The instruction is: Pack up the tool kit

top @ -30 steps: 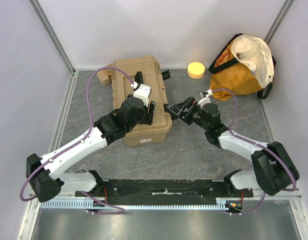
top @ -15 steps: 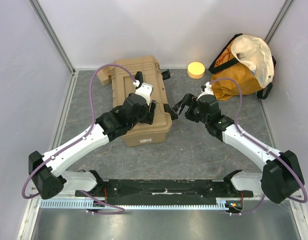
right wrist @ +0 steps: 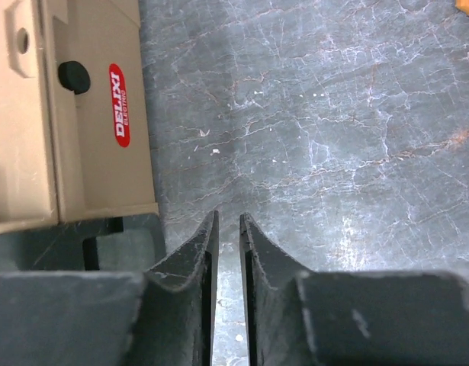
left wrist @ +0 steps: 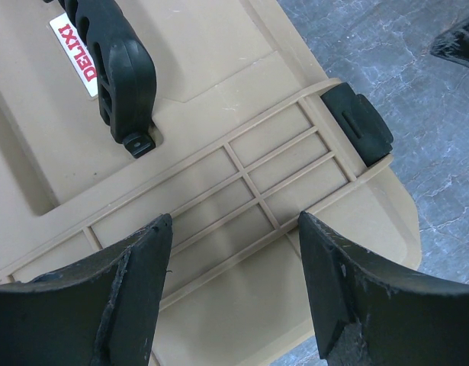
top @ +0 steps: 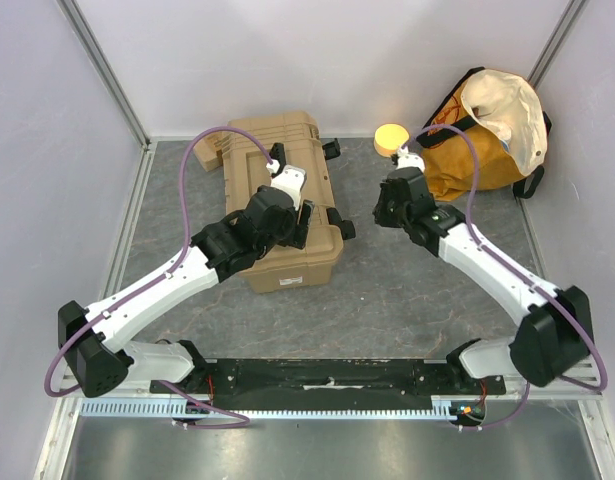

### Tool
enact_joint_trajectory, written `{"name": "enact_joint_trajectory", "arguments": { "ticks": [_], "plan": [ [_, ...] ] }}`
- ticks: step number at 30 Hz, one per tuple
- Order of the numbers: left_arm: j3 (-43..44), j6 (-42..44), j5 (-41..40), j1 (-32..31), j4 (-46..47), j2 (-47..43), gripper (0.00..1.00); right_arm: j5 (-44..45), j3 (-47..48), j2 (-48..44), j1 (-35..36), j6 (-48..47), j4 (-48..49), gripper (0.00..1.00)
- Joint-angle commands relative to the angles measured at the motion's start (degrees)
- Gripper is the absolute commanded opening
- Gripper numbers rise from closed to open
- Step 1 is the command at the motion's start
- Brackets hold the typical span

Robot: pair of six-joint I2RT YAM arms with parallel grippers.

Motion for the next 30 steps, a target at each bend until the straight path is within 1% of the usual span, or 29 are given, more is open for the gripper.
{"name": "enact_joint_trajectory", "arguments": {
  "ticks": [1, 2, 5, 9, 14, 16, 21, 26, 30],
  "plan": [
    [-3.7, -0.3, 1.0, 0.3, -16.5, 3.7, 0.73, 0.0, 6.3, 7.1, 0.4, -8.4, -5.1, 0.16],
    [-3.7, -0.1, 0.8, 0.3, -16.7, 3.9, 0.73, -0.1, 7.2, 9.0, 0.7, -9.3, -5.8, 0.13],
    [-4.0, 0.3, 1.3, 0.3, -16.7, 4.5, 0.72, -1.7, 9.5, 13.0, 1.5, -12.5, -6.2, 0.07],
    [-4.3, 0.7, 3.4, 0.3, -16.7, 5.4, 0.71, -7.0, 12.5, 17.8, 2.9, -17.3, -5.5, 0.04],
    [-5.0, 0.4, 7.6, 0.2, -16.7, 6.9, 0.68, -16.4, 14.6, 21.6, 4.7, -21.9, -3.9, 0.04],
    [-5.9, 0.1, 10.2, 0.2, -16.1, 7.1, 0.66, -19.4, 14.0, 22.2, 5.3, -22.2, -2.2, 0.03],
    [-9.3, -2.1, 18.4, 0.3, -13.4, 7.3, 0.64, -27.2, 8.5, 21.8, 5.6, -19.9, 6.1, 0.03],
    [-14.7, -4.5, 28.3, 0.2, -8.3, 7.8, 0.60, -29.6, 5.3, 21.8, 5.8, -18.7, 11.6, 0.02],
    [-19.8, -6.4, 30.6, 0.2, -5.8, 7.8, 0.58, -31.1, 2.5, 21.0, 5.9, -17.4, 16.6, 0.02]
  ]
}}
